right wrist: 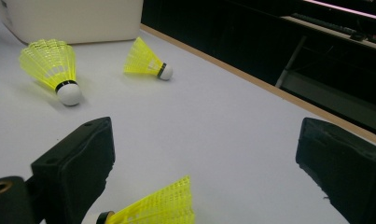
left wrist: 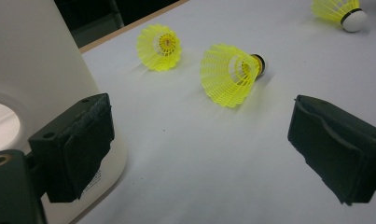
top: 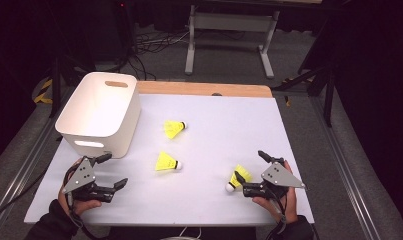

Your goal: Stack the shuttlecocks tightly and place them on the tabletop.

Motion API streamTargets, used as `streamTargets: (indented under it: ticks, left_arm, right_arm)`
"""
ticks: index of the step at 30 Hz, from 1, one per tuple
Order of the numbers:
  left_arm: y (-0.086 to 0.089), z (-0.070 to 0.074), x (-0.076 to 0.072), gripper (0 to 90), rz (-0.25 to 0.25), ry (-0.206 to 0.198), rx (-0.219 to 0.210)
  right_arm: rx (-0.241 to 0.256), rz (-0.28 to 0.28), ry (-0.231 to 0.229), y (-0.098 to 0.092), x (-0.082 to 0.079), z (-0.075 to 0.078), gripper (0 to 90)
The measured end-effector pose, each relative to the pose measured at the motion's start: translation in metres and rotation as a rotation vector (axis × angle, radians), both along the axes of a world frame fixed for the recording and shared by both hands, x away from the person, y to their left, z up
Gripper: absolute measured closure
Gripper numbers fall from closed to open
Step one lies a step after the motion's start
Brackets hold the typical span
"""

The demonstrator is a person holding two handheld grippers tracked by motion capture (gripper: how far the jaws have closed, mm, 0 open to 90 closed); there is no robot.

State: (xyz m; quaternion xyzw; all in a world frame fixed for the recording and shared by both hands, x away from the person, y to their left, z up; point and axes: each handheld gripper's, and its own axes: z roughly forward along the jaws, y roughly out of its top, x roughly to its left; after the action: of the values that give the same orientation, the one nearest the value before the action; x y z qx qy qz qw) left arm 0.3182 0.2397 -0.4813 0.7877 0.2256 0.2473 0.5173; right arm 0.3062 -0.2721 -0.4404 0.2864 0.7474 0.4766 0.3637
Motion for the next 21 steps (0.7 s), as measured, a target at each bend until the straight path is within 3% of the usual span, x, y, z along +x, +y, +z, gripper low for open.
streamTargets:
  ticks: [12, 21]
  left_arm:
    - [-0.005, -0.002, -0.001, 10.5, -0.003, 0.017, 0.016]
    - [-0.017, -0.006, 0.002, 12.9, -0.034, 0.045, 0.028]
  right_arm:
    - [0.025, -0.027, -0.008, -0.011, -0.001, 0.003, 7.2]
    - [0.032, -0.032, -0.003, -0.015, 0.001, 0.004, 7.8]
